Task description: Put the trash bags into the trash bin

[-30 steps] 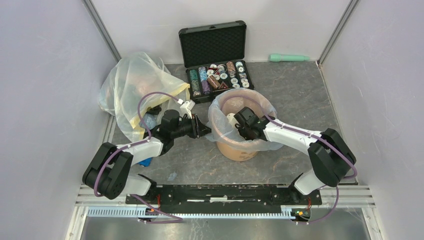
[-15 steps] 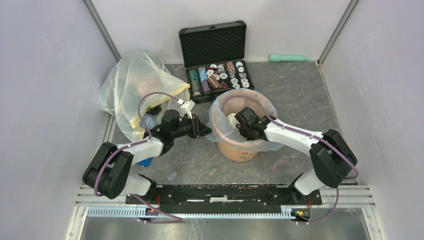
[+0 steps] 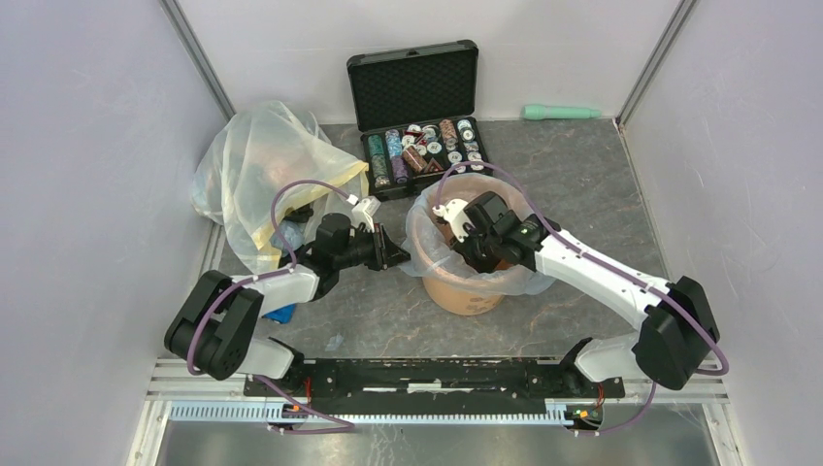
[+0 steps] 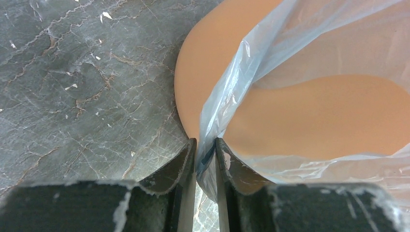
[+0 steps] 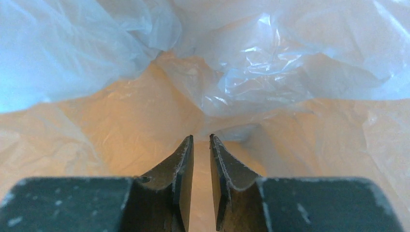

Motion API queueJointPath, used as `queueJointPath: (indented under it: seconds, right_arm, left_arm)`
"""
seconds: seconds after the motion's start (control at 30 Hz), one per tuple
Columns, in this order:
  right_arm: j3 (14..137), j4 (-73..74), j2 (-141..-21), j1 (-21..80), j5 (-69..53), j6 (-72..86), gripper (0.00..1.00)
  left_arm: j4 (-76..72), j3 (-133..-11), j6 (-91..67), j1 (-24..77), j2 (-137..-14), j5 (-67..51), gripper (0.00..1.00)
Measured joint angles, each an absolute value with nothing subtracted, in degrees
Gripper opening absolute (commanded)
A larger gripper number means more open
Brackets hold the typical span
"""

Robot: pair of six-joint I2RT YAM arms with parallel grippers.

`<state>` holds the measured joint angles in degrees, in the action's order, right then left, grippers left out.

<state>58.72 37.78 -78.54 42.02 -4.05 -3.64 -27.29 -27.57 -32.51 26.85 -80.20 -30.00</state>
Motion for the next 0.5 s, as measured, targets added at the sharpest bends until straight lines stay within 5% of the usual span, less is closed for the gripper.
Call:
queueJointPath:
  seconds: [0.23,0.5]
  right_arm:
    - [62.7,41.5,-77.3,42.0,-2.4,-3.2,0.21]
    - [71.7,42.5,-70.6,42.0,1.4,-2.3,0.40]
  left_arm:
    - [-27.1,-27.8,-32.5,26.9,-80.5,-30.1,0.27]
    - [-26.6,-27.8,-32.5,26.9,-80.3,-29.5,0.33]
